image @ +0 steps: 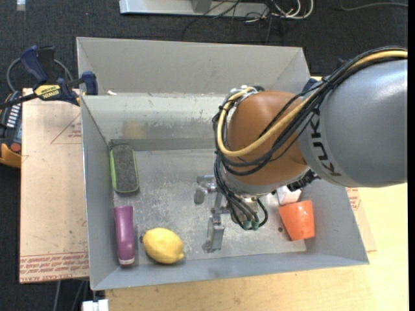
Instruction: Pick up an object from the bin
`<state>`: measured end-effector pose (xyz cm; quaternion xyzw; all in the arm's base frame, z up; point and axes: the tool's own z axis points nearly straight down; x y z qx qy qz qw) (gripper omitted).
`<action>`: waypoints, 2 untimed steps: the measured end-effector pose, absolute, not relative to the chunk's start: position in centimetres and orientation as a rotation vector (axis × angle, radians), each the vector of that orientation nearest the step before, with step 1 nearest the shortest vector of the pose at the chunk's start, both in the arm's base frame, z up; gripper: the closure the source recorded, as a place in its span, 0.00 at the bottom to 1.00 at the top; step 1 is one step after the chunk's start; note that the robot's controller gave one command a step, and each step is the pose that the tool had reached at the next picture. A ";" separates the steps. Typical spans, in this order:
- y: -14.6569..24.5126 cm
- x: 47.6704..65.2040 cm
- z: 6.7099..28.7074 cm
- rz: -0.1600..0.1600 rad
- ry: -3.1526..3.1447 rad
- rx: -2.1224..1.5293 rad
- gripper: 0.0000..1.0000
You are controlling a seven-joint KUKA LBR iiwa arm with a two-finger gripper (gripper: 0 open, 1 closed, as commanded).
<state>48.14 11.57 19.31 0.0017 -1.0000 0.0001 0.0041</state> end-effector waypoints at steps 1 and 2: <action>11.5 48.3 19.8 -0.001 -3.141 -0.001 0.00; 5.9 51.0 12.2 -0.002 -3.140 0.068 0.00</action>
Offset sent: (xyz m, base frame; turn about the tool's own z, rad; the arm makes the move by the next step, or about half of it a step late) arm 0.0307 -0.0671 -0.0858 -0.0445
